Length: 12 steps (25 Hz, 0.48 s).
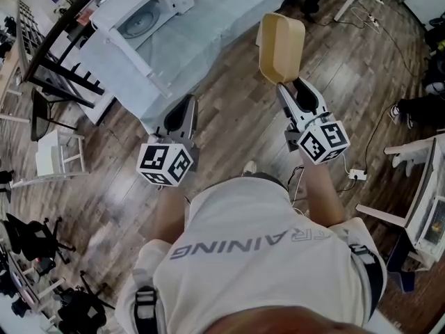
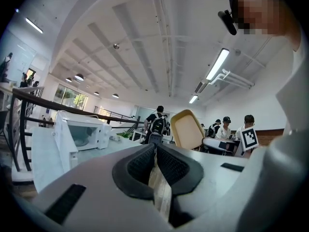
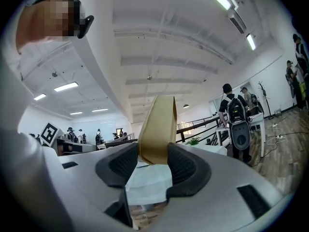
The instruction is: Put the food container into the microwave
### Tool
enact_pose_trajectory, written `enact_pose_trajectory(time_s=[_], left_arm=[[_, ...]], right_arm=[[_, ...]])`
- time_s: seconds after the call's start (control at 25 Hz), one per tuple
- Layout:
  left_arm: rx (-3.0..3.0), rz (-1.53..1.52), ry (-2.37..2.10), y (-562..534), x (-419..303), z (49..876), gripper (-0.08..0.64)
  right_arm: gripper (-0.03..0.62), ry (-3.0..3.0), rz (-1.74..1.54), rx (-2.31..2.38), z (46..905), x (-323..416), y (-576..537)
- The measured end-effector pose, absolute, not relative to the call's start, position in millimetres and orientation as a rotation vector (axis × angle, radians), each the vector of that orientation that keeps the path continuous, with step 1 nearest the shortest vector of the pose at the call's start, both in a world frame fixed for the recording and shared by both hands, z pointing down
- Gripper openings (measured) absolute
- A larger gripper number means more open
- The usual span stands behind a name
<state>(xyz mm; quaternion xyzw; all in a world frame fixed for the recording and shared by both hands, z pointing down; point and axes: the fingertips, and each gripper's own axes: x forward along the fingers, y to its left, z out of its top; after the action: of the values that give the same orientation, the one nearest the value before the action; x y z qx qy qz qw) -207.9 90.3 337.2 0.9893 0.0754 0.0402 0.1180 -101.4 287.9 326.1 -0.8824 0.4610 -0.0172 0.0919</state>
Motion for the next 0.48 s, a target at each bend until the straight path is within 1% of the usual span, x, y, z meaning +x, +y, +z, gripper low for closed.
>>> enact_pose_trajectory(time_s=[0.48], left_arm=[[2.892,0.123,0.194,138,-130,349,0.044]], right_arm=[[0.209,1.411,-0.090,-2.584,345,-24,334]])
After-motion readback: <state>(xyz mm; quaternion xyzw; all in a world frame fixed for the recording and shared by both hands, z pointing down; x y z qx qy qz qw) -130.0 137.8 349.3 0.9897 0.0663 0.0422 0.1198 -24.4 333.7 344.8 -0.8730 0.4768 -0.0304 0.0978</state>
